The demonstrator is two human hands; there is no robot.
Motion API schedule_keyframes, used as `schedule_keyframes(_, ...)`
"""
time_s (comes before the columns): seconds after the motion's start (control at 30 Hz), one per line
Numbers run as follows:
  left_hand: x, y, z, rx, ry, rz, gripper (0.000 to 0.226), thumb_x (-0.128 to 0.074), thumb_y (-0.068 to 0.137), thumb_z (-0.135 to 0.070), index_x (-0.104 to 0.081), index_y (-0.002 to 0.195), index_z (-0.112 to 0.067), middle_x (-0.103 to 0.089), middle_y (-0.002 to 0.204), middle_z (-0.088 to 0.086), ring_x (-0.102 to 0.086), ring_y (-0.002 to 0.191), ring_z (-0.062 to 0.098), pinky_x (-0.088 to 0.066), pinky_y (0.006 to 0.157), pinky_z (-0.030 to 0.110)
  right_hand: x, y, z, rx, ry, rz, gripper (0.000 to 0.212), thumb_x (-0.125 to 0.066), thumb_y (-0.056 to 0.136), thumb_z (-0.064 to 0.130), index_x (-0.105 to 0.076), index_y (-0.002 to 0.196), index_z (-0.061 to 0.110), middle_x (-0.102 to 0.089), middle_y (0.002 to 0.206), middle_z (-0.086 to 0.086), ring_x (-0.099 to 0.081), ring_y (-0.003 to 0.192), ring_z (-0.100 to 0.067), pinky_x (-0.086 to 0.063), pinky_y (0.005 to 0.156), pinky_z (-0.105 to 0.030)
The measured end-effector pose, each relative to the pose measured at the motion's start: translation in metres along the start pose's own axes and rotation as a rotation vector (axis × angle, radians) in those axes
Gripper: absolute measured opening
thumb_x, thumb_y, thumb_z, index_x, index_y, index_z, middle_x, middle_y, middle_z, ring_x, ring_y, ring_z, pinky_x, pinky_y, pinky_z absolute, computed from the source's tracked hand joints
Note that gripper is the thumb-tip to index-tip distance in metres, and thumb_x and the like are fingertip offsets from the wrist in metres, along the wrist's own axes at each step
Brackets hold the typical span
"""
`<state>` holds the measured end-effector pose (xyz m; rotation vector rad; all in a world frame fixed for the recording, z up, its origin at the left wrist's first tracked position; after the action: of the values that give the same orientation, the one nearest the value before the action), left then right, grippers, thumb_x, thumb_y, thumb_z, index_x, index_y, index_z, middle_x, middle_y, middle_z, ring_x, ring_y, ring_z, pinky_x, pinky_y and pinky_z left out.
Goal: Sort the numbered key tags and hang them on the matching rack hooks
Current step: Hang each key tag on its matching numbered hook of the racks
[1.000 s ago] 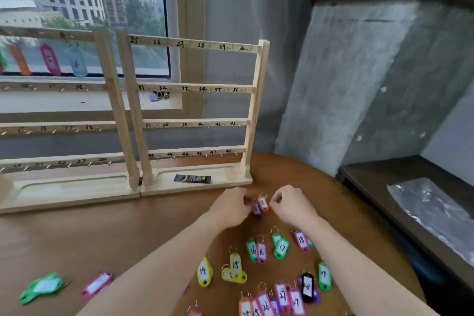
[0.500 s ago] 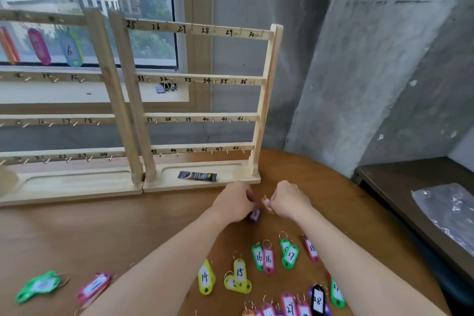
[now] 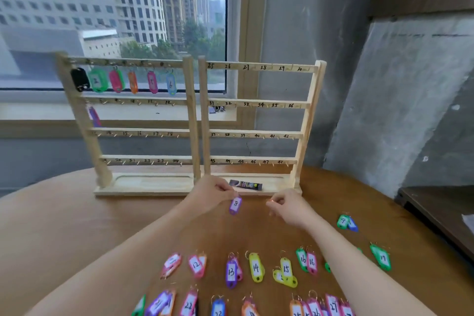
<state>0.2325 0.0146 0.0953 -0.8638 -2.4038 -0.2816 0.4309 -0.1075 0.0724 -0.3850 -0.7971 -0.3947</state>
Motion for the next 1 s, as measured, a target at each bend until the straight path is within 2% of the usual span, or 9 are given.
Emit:
schedule_keyframes(0.1,0.046,-0.022,0.011,0.028,0.006,-0.093,0.015,-0.075,0.089,-0.023,-0.079,0.078,-0.014,-0.066,0.058,-0.014,-0.052,0.055,-0.002,-0.037,0.055,0.016,-0.015,-0.015,0.048,0.144,0.115,0.032,0.030,-0.057,0.102,0.027,-0.070,0.082,0.009,-0.073,0.072,-0.001,-0.060,0.061,-0.013,-0.044,0.057,-0.022)
schedule_keyframes(0.23,0.109,-0.045,0.023,0.050,0.001,-0.197,0.014,-0.067,0.095,-0.018,-0.074,0.084,-0.014,-0.077,0.076,-0.006,-0.061,0.068,0.008,-0.047,0.061,0.020,-0.034,-0.028,0.109,0.276,0.309,0.124,0.028,-0.057,0.103,0.024,-0.070,0.092,0.001,-0.066,0.068,-0.001,-0.058,0.060,-0.009,-0.045,0.064,-0.024)
schedule_keyframes(0.33,0.155,-0.058,0.030,0.047,0.026,-0.328,0.014,-0.067,0.095,-0.017,-0.072,0.083,-0.019,-0.076,0.075,-0.006,-0.064,0.066,0.000,-0.049,0.061,0.019,-0.048,-0.027,0.151,0.305,0.440,0.210,0.024,-0.053,0.105,0.021,-0.067,0.098,0.003,-0.058,0.064,0.001,-0.056,0.061,-0.012,-0.044,0.064,-0.025)
schedule_keyframes(0.43,0.198,-0.067,0.038,0.047,0.060,-0.438,0.012,-0.068,0.094,-0.017,-0.074,0.083,-0.019,-0.075,0.073,-0.006,-0.059,0.056,-0.006,-0.047,0.064,0.025,-0.062,-0.015,0.188,0.277,0.620,0.286,0.019,-0.050,0.107,0.018,-0.062,0.098,0.006,-0.044,0.059,0.003,-0.049,0.055,-0.014,-0.040,0.059,-0.028)
schedule_keyframes(0.57,0.237,-0.073,0.046,0.004,0.015,-0.531,0.010,-0.069,0.093,-0.015,-0.076,0.087,-0.013,-0.076,0.077,-0.002,-0.064,0.062,-0.004,-0.046,0.066,0.016,-0.076,-0.007,0.229,0.276,0.677,0.317,0.019,-0.046,0.108,0.019,-0.058,0.103,0.006,-0.042,0.058,0.005,-0.045,0.053,-0.012,-0.038,0.055,-0.026)
schedule_keyframes(0.67,0.254,-0.064,0.044,-0.029,-0.020,-0.577,0.010,-0.069,0.093,-0.016,-0.077,0.089,-0.013,-0.076,0.078,-0.005,-0.068,0.070,-0.003,-0.047,0.071,0.018,-0.081,-0.003,0.255,0.331,0.686,0.299,0.019,-0.047,0.108,0.020,-0.058,0.105,0.005,-0.042,0.060,0.006,-0.044,0.056,-0.013,-0.038,0.057,-0.026)
schedule_keyframes(0.83,0.276,-0.037,0.031,-0.117,0.022,-0.683,0.013,-0.067,0.094,-0.018,-0.077,0.086,-0.015,-0.074,0.077,-0.009,-0.067,0.070,-0.004,-0.048,0.068,0.014,-0.082,0.006,0.291,0.453,0.682,0.177,0.018,-0.050,0.106,0.020,-0.062,0.100,0.008,-0.042,0.064,0.003,-0.045,0.055,-0.013,-0.040,0.058,-0.026)
schedule_keyframes(0.93,0.287,-0.020,0.030,-0.144,0.091,-0.747,0.018,-0.066,0.096,-0.024,-0.076,0.081,-0.019,-0.073,0.073,-0.006,-0.068,0.074,0.012,-0.053,0.072,0.030,-0.083,0.011,0.307,0.521,0.671,0.115,0.019,-0.051,0.105,0.022,-0.062,0.096,0.009,-0.048,0.062,0.001,-0.048,0.059,-0.017,-0.042,0.063,-0.034)
schedule_keyframes(1.0,0.292,-0.012,0.031,-0.126,0.128,-0.750,0.022,-0.063,0.097,-0.028,-0.072,0.077,-0.028,-0.072,0.073,-0.007,-0.066,0.077,0.018,-0.052,0.073,0.035,-0.085,0.015,0.318,0.569,0.644,0.073,0.018,-0.052,0.105,0.022,-0.063,0.095,0.012,-0.053,0.060,0.000,-0.052,0.060,-0.020,-0.045,0.065,-0.037)
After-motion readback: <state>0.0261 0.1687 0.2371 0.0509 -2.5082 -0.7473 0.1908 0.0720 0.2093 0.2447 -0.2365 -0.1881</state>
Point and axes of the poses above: each hand's wrist, its own y-axis towards the middle knuckle, its own x-axis out of the back of the hand, z = x × y, the point moved 1 cm from there along y, towards the middle knuckle
